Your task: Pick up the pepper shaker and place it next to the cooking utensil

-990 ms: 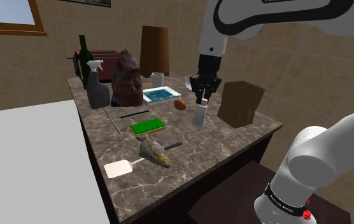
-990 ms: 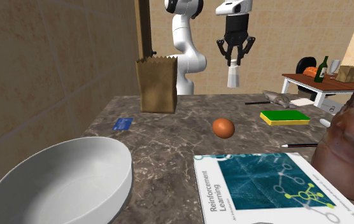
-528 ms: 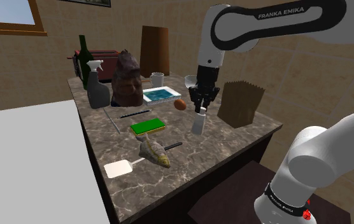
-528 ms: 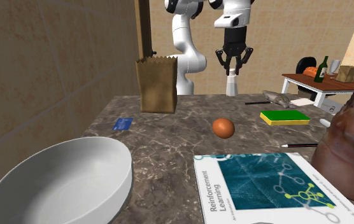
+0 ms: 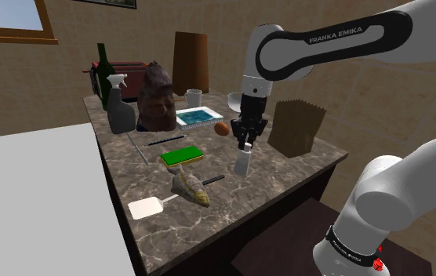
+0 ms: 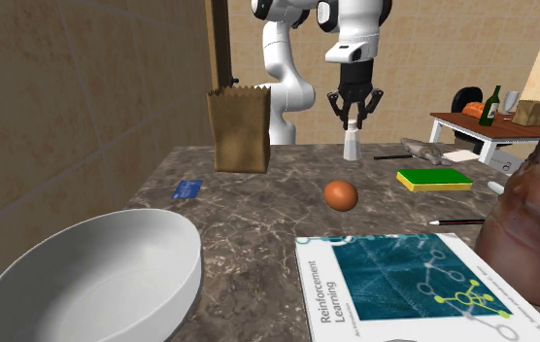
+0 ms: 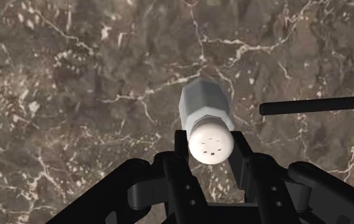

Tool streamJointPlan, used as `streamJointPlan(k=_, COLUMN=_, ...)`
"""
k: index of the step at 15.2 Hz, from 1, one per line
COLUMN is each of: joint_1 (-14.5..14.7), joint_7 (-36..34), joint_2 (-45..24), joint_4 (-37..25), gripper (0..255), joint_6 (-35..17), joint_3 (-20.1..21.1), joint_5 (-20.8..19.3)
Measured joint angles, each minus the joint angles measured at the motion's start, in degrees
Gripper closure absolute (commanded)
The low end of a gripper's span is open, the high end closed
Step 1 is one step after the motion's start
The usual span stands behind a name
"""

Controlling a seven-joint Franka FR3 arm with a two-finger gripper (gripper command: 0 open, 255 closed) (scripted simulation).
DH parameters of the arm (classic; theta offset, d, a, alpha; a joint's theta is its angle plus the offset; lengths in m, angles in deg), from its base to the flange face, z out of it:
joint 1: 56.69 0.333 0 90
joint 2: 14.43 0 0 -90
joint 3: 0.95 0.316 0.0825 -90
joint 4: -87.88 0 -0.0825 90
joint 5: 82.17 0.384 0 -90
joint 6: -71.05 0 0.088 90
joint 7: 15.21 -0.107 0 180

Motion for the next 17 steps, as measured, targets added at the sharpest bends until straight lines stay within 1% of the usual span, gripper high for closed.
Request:
streamJointPlan(k=6, joint_1=0.00, joint_7=0.10, joint_2=0.12, joint_4=0.27, gripper=255, joint_6=-0.53, joint_3=-0.01, joint_5=0.05)
streamJointPlan(k=7, joint_1=-0.01, joint_7=0.11, joint_2=0.06, joint_4=0.23, gripper=0, joint_6=-0.58, joint_3=-0.01, joint_5=0.05)
streamJointPlan(k=13, joint_1=-0.02, joint_7=0.11, joint_2=-0.10, joint_4=0.41, gripper=0, joint_6=-0.50, joint_3=0.00, joint_5=0.01)
streamJointPlan(k=15, joint_1=-0.14, joint_7=-0.05, joint_2=0.04, joint_4=-1.77, gripper=0, joint_6=1.77, joint_3=-0.25, joint_5=-0.25)
streamJointPlan(k=17, joint_1=-0.29, joint_7=-0.34, joint_2=0.12, joint_4=-5.19, gripper=0, joint_6=5.22, joint_3=-0.60, joint_5=-0.61)
